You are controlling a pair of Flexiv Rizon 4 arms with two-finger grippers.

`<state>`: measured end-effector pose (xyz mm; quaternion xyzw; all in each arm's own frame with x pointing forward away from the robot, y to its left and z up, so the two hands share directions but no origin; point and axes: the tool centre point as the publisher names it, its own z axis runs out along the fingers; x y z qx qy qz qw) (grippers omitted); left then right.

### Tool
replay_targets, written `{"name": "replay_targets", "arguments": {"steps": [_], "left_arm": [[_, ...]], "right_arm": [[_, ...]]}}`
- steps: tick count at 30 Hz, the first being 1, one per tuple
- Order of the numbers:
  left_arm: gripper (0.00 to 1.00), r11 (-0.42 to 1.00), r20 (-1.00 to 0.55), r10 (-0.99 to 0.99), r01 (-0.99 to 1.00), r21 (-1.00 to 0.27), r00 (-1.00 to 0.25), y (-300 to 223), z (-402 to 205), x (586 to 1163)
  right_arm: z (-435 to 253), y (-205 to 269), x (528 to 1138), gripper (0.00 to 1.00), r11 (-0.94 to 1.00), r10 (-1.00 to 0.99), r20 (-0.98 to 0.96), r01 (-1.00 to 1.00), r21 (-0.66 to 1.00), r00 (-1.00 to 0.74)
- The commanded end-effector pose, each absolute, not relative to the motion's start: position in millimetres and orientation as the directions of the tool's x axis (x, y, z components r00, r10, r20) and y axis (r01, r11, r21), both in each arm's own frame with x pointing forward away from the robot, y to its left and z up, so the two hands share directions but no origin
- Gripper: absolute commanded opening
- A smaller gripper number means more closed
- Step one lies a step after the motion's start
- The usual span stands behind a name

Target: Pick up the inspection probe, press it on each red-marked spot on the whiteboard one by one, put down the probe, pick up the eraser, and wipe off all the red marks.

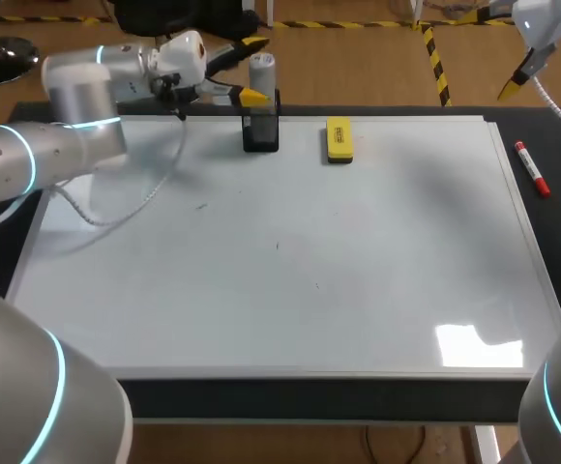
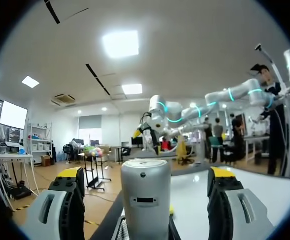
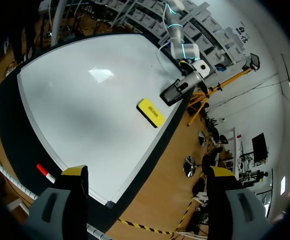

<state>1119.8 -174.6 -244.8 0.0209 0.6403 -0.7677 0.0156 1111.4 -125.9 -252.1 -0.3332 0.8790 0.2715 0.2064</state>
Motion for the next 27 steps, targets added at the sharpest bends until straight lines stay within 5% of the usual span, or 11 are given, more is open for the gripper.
{"name": "replay_targets", "arguments": {"steps": [1, 27], "left_arm": [[1.0, -0.12, -0.052, -0.086, 0.062, -0.991, -0.995, -161, -230, 1100], [1.0, -0.013, -0.05, -0.373, 0.059, -0.998, -0.926, -91, -207, 1058]], "right_arm": [[-252, -126, 1112, 1.0, 0.63, -0.478, -0.541, -0.699, 0.338, -0.692], [-252, -126, 1112, 1.0, 0.63, -0.478, -0.541, -0.699, 0.338, -0.692]]}}
